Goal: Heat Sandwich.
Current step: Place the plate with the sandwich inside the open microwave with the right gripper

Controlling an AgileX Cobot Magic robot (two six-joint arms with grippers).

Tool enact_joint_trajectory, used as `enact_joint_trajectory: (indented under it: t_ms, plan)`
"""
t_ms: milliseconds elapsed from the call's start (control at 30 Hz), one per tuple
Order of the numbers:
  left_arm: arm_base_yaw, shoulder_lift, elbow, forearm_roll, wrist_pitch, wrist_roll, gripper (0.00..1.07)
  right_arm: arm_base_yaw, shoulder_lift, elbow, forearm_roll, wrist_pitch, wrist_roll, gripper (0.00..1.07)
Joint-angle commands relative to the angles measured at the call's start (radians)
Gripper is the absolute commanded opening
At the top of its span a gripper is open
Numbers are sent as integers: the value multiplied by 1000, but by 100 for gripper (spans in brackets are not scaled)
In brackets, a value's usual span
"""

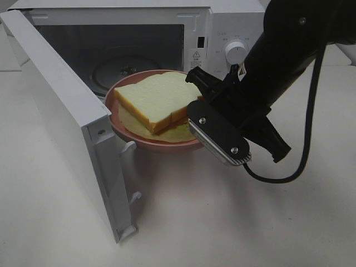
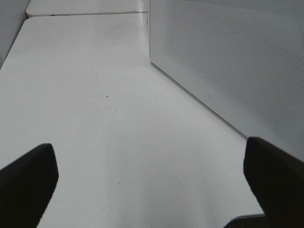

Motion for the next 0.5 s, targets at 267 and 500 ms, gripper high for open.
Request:
enact_joint_trajectory:
  t_ms: [267, 500]
  plan:
    - [-4, -20, 4, -5, -14, -2, 100, 31, 89, -130, 16, -8, -19, 0]
    - [-4, -20, 4, -5, -14, -2, 100, 37, 157, -215, 16, 25, -7, 0]
